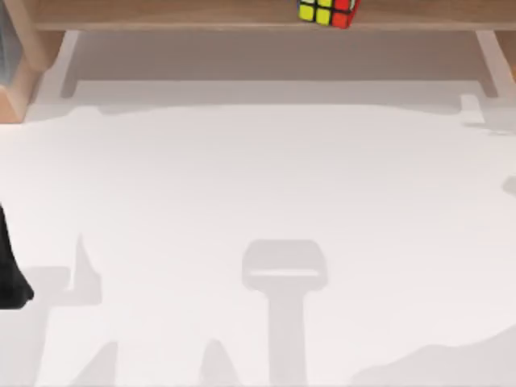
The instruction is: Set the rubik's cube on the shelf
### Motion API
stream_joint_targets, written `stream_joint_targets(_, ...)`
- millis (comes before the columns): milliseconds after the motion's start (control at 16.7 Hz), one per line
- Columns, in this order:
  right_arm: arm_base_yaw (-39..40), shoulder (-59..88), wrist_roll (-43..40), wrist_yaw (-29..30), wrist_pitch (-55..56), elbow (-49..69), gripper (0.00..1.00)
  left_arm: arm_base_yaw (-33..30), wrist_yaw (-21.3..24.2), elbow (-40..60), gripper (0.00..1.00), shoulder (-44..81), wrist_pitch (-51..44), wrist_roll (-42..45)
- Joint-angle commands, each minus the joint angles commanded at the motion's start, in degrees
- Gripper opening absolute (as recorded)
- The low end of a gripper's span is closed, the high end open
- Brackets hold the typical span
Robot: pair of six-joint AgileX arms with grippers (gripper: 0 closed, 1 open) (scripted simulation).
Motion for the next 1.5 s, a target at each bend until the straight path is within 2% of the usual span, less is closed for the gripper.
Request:
stream_joint_targets(240, -0.07, 0.27, 0.25, 0.09, -0.51, 0.63, 0.0, 0.0, 0.0, 0.0, 1.0, 0.0, 0.0, 0.0)
stream_joint_targets(720, 3.09, 6.65, 0.06, 3.45, -8.37, 15.07, 0.0, 0.0, 0.0, 0.0, 1.0, 0.0, 0.0, 0.0)
stream_joint_targets(1020, 3.35, 7.14, 0.05, 3.68, -9.02, 15.96, 0.0, 0.0, 0.0, 0.0, 1.0, 0.0, 0.0, 0.0)
stream_joint_targets(1500, 3.35, 7.14, 0.05, 3.68, -9.02, 15.96, 0.6, 0.0, 0.0, 0.0, 1.0, 0.0, 0.0, 0.0)
